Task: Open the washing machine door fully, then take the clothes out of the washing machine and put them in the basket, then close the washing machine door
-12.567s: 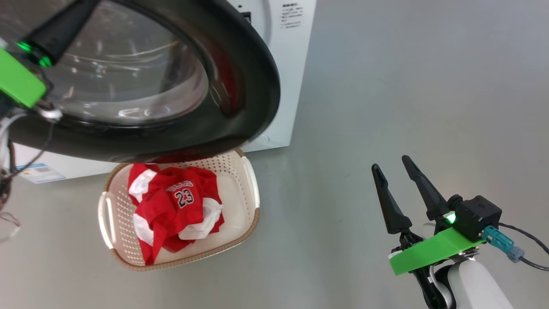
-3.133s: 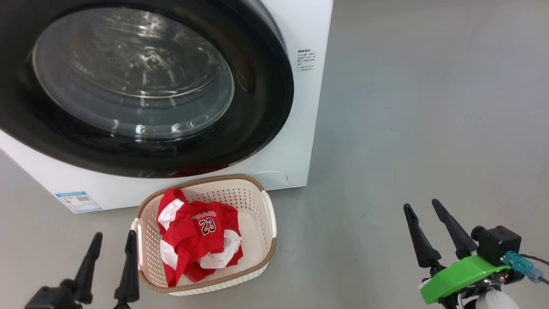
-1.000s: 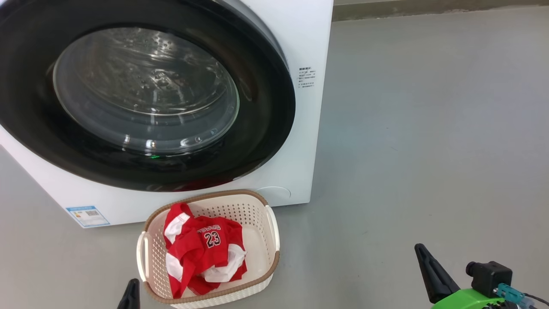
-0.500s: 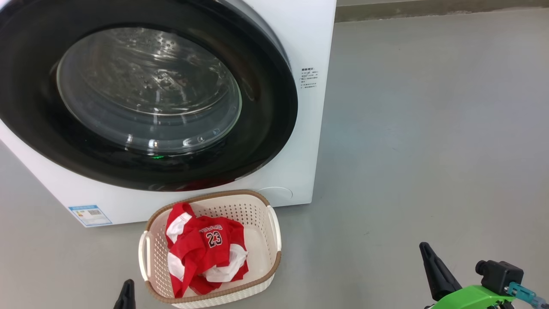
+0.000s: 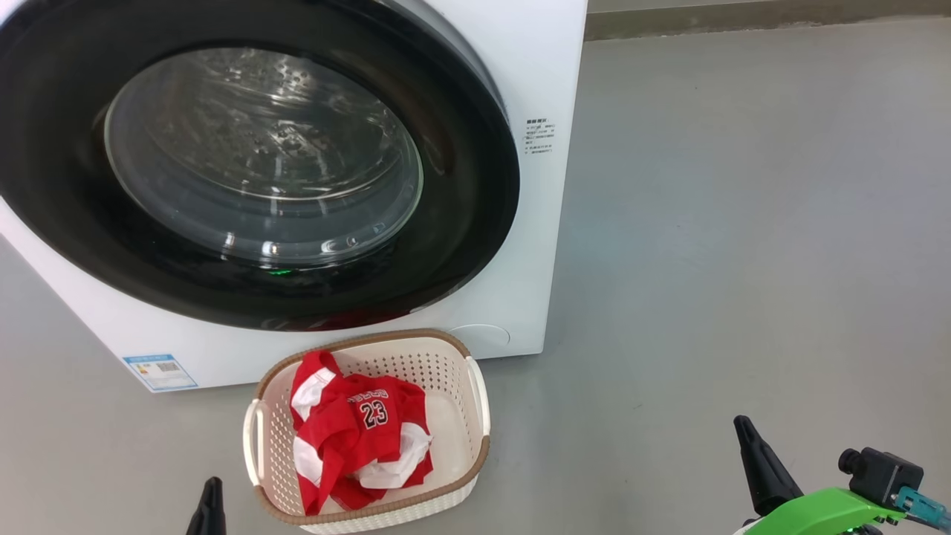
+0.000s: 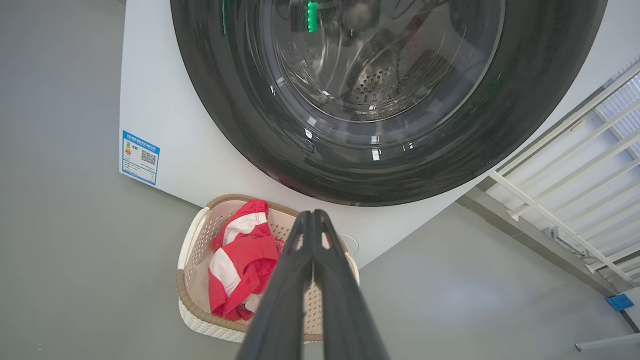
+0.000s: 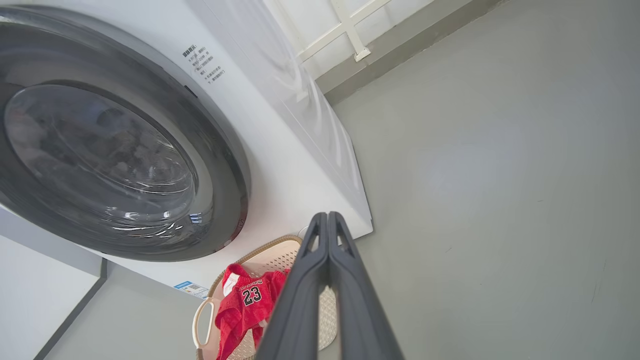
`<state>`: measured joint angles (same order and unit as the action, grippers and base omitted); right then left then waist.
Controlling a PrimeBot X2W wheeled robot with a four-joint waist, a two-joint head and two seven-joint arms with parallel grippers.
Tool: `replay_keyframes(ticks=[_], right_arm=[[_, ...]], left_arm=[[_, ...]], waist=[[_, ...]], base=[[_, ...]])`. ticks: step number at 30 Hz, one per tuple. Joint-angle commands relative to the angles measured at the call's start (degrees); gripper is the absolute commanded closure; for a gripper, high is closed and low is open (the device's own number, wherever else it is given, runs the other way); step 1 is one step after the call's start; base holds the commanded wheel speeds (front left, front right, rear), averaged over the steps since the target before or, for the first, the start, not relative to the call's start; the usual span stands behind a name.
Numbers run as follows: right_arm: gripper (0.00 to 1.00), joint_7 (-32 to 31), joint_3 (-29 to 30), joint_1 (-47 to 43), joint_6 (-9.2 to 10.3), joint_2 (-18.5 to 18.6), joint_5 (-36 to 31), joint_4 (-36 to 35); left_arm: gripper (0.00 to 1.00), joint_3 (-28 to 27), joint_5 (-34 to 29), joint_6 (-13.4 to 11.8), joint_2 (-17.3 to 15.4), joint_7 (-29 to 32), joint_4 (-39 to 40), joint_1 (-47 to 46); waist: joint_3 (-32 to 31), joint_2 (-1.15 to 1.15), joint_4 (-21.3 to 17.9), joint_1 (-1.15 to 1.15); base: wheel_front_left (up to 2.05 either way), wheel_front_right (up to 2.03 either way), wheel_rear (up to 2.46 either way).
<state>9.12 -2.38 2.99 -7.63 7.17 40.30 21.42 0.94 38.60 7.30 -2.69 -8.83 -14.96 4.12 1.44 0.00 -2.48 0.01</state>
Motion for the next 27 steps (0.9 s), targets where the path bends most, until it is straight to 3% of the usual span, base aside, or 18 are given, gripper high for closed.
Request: replay_keyframes(ticks=[1, 27], right_arm=[[1.0, -0.2, 0.4, 1.0, 0.04, 0.2, 1.9, -1.7], [1.0, -4.6, 2.7, 1.6, 0.07, -1.0, 16.5, -3.3]], left_arm=[[1.0, -1.1, 1.2, 0.1, -0.6, 0.3, 1.1, -2.4], [1.0, -2.8, 16.5, 0.1, -0.6, 4.5, 1.0, -4.7]], waist=[[0.0, 0.0, 0.0, -0.01], [-0.4, 0.0, 0.7, -0.01]], base=[[0.0, 0.0, 0.0], [0.0, 0.0, 0.0]])
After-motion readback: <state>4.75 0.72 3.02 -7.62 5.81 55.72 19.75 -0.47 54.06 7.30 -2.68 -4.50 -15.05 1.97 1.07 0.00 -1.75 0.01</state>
